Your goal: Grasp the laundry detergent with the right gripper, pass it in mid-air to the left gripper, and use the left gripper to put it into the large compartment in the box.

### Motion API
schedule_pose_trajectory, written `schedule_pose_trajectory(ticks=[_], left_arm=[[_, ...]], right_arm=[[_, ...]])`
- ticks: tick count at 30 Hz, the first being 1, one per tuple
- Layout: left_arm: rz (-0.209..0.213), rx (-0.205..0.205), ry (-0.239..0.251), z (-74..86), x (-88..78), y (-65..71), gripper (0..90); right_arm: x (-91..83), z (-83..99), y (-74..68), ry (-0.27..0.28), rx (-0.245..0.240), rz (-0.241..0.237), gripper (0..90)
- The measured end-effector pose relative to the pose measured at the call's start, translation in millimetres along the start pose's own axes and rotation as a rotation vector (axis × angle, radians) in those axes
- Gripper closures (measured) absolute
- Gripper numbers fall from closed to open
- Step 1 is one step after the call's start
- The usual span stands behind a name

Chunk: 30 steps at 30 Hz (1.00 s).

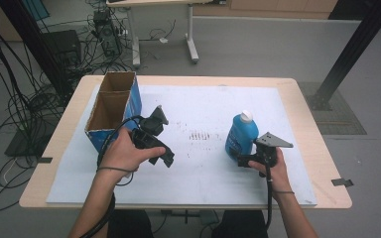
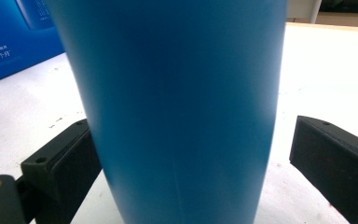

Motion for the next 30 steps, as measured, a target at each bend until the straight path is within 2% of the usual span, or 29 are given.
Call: schedule_pose_trajectory(ticks=[30], left_arm=[[0.005,-0.003,-0.002,0.8,-0.4,-3.0,9.6]], right_arm=[[4.5,-2.2,-3.6,0.003,-0.003,-0.009,3.9]])
Point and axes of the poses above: each handheld gripper's, and its own axes: x roughly forward along the jaws, z roughly out of its underside, y roughly to its right, the point moved 4 cm from there along x, roughly forward along the jaws, and after that the axes turned 2 degrees about x, right-handed, at the moved point
